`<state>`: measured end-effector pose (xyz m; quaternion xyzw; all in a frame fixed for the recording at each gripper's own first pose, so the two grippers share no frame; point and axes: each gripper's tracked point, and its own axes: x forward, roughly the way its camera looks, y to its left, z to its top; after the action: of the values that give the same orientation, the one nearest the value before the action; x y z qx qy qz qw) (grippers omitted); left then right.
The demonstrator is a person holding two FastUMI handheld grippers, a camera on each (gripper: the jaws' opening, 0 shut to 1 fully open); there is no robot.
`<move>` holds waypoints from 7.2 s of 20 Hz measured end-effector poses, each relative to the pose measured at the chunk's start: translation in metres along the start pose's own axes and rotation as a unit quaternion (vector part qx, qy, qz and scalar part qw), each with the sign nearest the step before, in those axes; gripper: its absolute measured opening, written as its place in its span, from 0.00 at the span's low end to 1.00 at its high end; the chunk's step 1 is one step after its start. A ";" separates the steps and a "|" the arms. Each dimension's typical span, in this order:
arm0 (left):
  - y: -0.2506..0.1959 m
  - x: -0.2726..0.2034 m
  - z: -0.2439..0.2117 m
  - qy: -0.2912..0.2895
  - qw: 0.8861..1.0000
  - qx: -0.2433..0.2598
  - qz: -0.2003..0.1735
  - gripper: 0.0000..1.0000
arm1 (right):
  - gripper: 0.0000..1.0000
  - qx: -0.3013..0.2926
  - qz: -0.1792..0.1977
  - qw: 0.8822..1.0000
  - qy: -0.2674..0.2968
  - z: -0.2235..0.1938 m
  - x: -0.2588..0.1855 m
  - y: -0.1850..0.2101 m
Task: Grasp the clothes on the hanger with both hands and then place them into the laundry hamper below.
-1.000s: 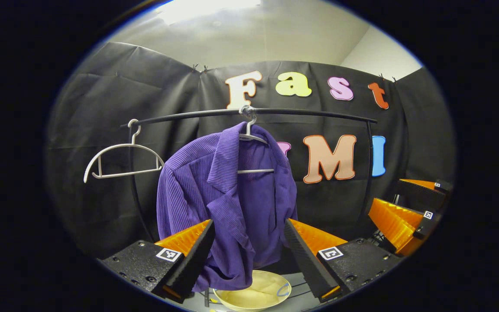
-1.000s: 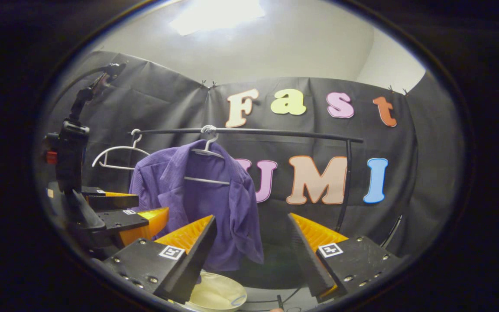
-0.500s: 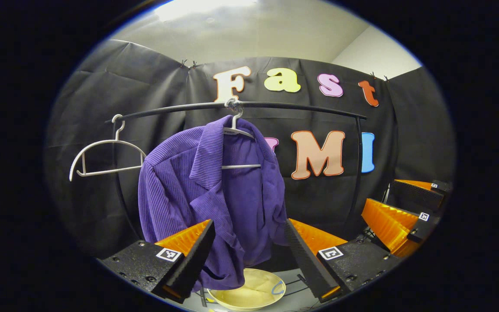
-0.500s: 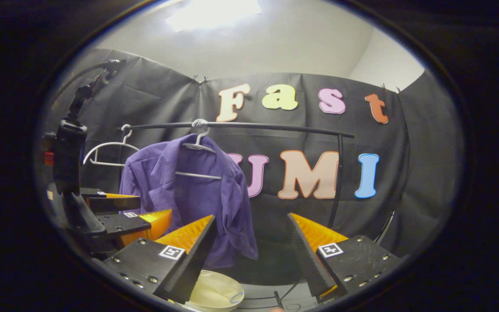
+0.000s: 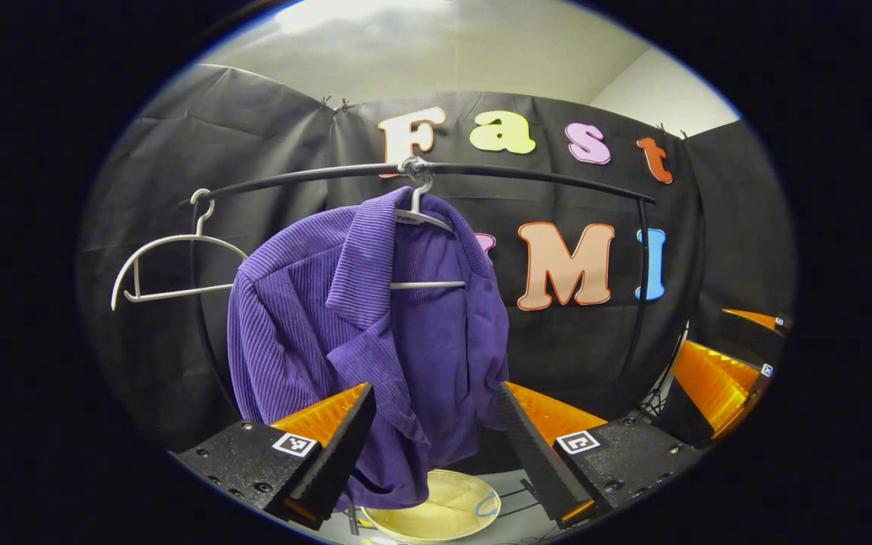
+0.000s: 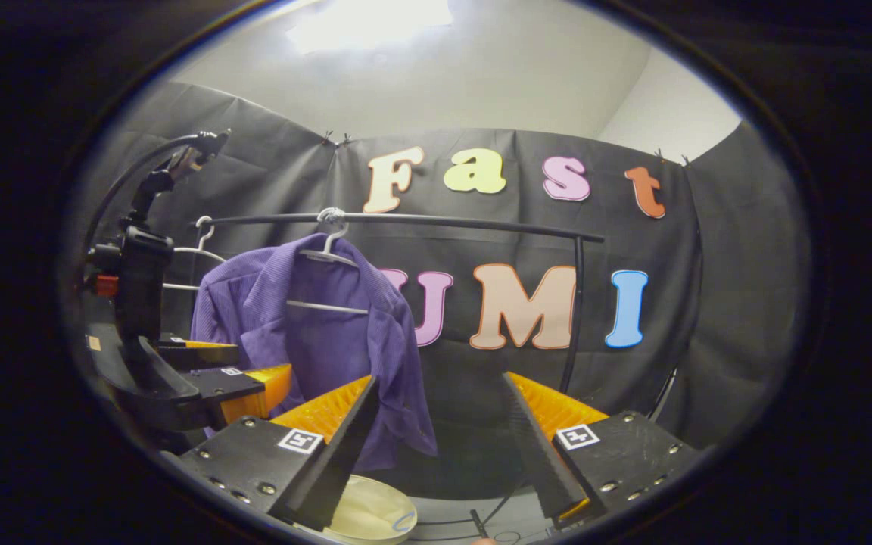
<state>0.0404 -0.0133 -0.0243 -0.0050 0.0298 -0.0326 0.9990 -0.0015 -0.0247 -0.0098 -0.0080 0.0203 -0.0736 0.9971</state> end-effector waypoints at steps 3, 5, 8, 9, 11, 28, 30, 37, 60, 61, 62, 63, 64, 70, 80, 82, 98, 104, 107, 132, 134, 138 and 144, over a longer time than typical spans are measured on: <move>0.006 0.010 -0.005 0.004 1.000 0.001 0.013 0.99 | 0.96 -0.004 0.002 1.000 0.001 0.000 0.004 0.000; 0.013 0.017 -0.008 0.006 1.000 0.002 0.024 0.99 | 0.96 -0.006 0.005 1.000 0.002 0.000 0.007 0.000; 0.021 0.028 -0.013 0.007 0.999 0.006 0.039 0.99 | 0.96 -0.008 0.009 1.000 0.002 -0.001 0.011 0.000; 0.023 0.032 -0.013 0.008 0.999 0.007 0.045 0.99 | 0.96 -0.007 0.011 1.000 0.003 -0.003 0.013 0.000; 0.027 0.039 -0.016 0.007 0.998 0.009 0.057 0.99 | 0.96 -0.005 0.015 1.000 0.008 -0.006 0.017 0.000; 0.057 0.082 -0.031 -0.002 0.982 0.052 0.183 0.99 | 0.94 0.016 0.030 0.999 0.024 -0.032 0.031 -0.033; 0.062 0.086 -0.029 -0.002 0.981 0.049 0.189 0.94 | 0.94 0.014 0.033 0.999 0.024 -0.032 0.033 -0.033; 0.076 0.080 -0.031 0.012 0.979 0.029 0.200 0.07 | 0.94 0.015 0.056 0.998 0.026 -0.036 0.040 -0.025; 0.100 -0.027 0.069 -0.086 0.978 -0.003 0.192 0.02 | 0.95 -0.015 0.190 0.982 0.019 -0.031 0.093 0.094; 0.103 -0.030 0.075 -0.093 0.977 -0.003 0.193 0.00 | 0.94 -0.018 0.190 0.982 0.015 -0.030 0.097 0.097; 0.105 -0.034 0.080 -0.097 0.976 -0.002 0.196 0.00 | 0.94 -0.021 0.189 0.982 0.012 -0.029 0.103 0.100; 0.107 -0.037 0.085 -0.102 0.975 0.000 0.198 0.00 | 0.94 -0.024 0.186 0.982 0.010 -0.029 0.110 0.102; 0.110 -0.040 0.091 -0.108 0.974 0.002 0.200 0.00 | 0.94 -0.025 0.184 0.983 0.009 -0.030 0.116 0.106; 0.124 -0.051 0.115 -0.129 0.968 0.009 0.214 0.00 | 0.99 -0.022 0.167 0.985 0.029 -0.056 0.162 0.123; 0.149 -0.057 0.143 -0.154 0.957 0.010 0.247 0.00 | 0.94 0.011 0.165 0.983 0.085 -0.104 0.231 0.158; 0.155 -0.056 0.145 -0.155 0.954 0.014 0.255 0.00 | 0.94 0.003 0.163 0.982 0.095 -0.112 0.243 0.159; 0.190 -0.050 0.158 -0.168 0.948 -0.008 0.270 0.02 | 0.06 -0.056 0.066 0.989 0.118 -0.115 0.284 0.109; 0.199 -0.050 0.177 -0.189 0.948 -0.027 0.255 0.00 | 0.06 -0.063 0.039 0.993 0.092 -0.090 0.292 0.071; 0.206 -0.049 0.188 -0.197 0.948 -0.028 0.247 0.00 | 0.07 -0.056 0.032 0.994 0.086 -0.079 0.297 0.059; 0.267 -0.003 0.164 -0.146 0.960 0.001 0.239 0.00 | 0.07 -0.071 -0.016 0.997 0.016 -0.014 0.357 0.017; 0.268 -0.001 0.154 -0.138 0.961 0.001 0.242 0.00 | 0.07 -0.072 -0.015 0.997 0.020 -0.019 0.362 0.016; 0.267 0.007 0.139 -0.125 0.961 0.002 0.246 0.02 | 0.07 -0.086 -0.019 0.995 0.036 -0.034 0.367 0.015; 0.264 0.017 0.107 -0.095 0.965 -0.009 0.244 0.00 | 0.06 -0.085 -0.010 0.994 0.073 -0.073 0.365 0.013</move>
<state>0.0806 0.2502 0.0783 -0.0097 -0.0644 0.2135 0.9748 0.3581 -0.0660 -0.0978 -0.0876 0.0988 -0.0817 0.9879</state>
